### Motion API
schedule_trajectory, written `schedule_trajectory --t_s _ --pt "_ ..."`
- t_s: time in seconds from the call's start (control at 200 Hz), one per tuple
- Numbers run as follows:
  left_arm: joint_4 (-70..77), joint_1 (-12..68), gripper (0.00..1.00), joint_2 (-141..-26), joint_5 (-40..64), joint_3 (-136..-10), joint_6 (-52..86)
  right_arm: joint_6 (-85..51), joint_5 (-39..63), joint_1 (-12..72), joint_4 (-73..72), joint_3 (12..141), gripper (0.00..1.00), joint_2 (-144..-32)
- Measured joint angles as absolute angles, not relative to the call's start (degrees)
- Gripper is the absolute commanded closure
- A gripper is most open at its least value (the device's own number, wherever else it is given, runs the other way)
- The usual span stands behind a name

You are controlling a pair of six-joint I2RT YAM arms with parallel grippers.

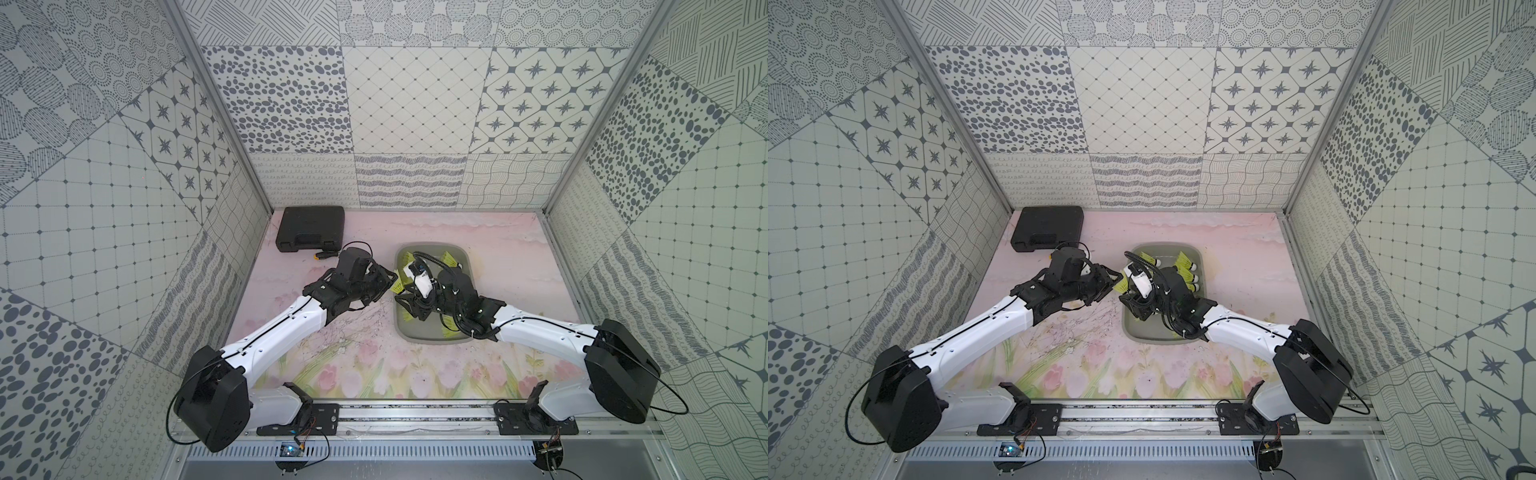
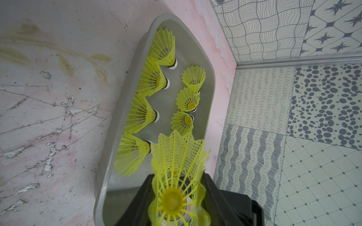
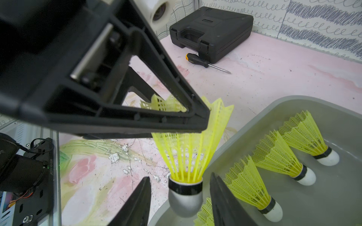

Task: Put the shuttlecocks into the storage box
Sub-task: Place the shuttlecock in the storage box.

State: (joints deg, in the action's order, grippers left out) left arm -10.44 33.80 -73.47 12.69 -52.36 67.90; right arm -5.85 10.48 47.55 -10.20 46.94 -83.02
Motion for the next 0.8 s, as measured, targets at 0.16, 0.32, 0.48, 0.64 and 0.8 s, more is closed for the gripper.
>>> schedule_trajectory --t_s 0.16,0.32,0.48,0.64,0.8 --pt "-10.41 33.80 0.59 -73.47 12.75 -52.34 68.40 -5.82 9.67 47.55 -9.87 47.20 0.48 -83.85" --pt "-10.11 33.80 0.59 -73.47 12.88 -52.34 68.62 -5.76 9.02 47.55 -9.65 47.40 0.60 -84.23" --pt "-9.30 33.80 0.56 -73.58 12.93 -52.34 68.86 -5.87 8.47 47.55 -9.45 47.90 0.71 -84.36" --pt "-8.56 33.80 0.45 -73.78 13.10 -52.34 68.95 -5.85 8.27 47.55 -9.45 47.90 0.74 -84.33" --pt "-9.58 33.78 0.32 -73.82 13.02 -53.39 67.51 -5.58 7.27 47.55 -9.45 47.86 0.74 -84.25"
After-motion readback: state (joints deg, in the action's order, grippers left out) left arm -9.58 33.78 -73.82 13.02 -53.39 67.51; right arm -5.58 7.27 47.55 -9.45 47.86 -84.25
